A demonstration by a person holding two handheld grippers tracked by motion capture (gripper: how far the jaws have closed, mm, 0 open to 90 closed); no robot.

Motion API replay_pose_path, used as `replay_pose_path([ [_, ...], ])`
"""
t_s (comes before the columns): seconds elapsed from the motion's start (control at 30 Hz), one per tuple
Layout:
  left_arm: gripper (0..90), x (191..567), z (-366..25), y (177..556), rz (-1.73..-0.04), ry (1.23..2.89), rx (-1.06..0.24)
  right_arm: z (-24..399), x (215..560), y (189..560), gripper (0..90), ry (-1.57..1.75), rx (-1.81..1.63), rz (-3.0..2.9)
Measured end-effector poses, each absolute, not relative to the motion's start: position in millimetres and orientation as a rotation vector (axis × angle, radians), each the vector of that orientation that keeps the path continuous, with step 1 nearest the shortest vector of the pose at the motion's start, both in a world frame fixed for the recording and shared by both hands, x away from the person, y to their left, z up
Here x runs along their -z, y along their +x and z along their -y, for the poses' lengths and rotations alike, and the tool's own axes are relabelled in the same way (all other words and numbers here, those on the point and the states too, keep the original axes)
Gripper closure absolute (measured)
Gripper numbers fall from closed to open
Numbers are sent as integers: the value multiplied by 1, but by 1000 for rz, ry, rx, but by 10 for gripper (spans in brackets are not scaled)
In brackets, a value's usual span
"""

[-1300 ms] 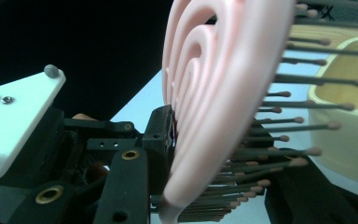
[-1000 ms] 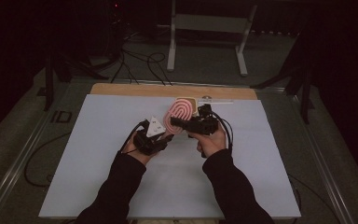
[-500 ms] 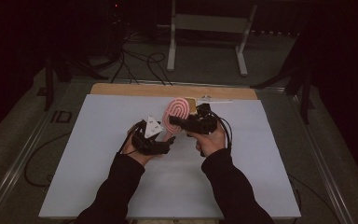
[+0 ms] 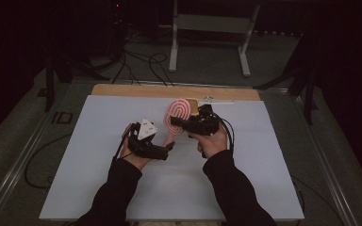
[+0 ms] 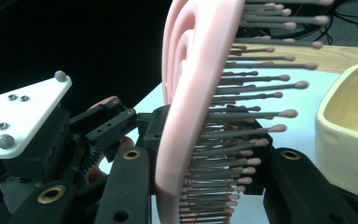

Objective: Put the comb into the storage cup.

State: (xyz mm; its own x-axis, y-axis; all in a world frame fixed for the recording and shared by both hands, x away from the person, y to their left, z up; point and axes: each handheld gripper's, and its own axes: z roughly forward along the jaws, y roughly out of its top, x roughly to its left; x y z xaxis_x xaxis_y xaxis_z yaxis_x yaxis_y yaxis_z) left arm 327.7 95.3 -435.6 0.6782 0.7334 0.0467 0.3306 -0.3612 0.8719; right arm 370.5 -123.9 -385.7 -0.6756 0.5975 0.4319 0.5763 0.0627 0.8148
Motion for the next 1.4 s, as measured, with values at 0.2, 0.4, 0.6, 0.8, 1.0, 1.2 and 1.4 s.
replay_pose_path([
  [0.2, 0, 435, -110, 323, -847, 1917, -559, 124, 385, 370, 636, 1254, -1727, -2273],
  [0.4, 1, 439, -130, 317, -886, 1886, -577, 124, 385, 371, 637, 1257, -1732, -2266],
  [0.6, 1, 446, -145, 311, -911, 1864, -580, 124, 385, 371, 637, 1262, -1731, -2265],
  [0.8, 1, 450, -159, 305, -920, 1842, -583, 121, 386, 372, 637, 1257, -1725, -2272],
  [1.0, 5, 455, -180, 294, -949, 1798, -628, 120, 385, 372, 636, 1253, -1731, -2270],
  [1.2, 3, 464, -200, 284, -980, 1792, -627, 121, 385, 374, 637, 1255, -1750, -2262],
  [1.4, 4, 475, -220, 274, -1024, 1760, -626, 121, 385, 376, 636, 1265, -1757, -2260],
])
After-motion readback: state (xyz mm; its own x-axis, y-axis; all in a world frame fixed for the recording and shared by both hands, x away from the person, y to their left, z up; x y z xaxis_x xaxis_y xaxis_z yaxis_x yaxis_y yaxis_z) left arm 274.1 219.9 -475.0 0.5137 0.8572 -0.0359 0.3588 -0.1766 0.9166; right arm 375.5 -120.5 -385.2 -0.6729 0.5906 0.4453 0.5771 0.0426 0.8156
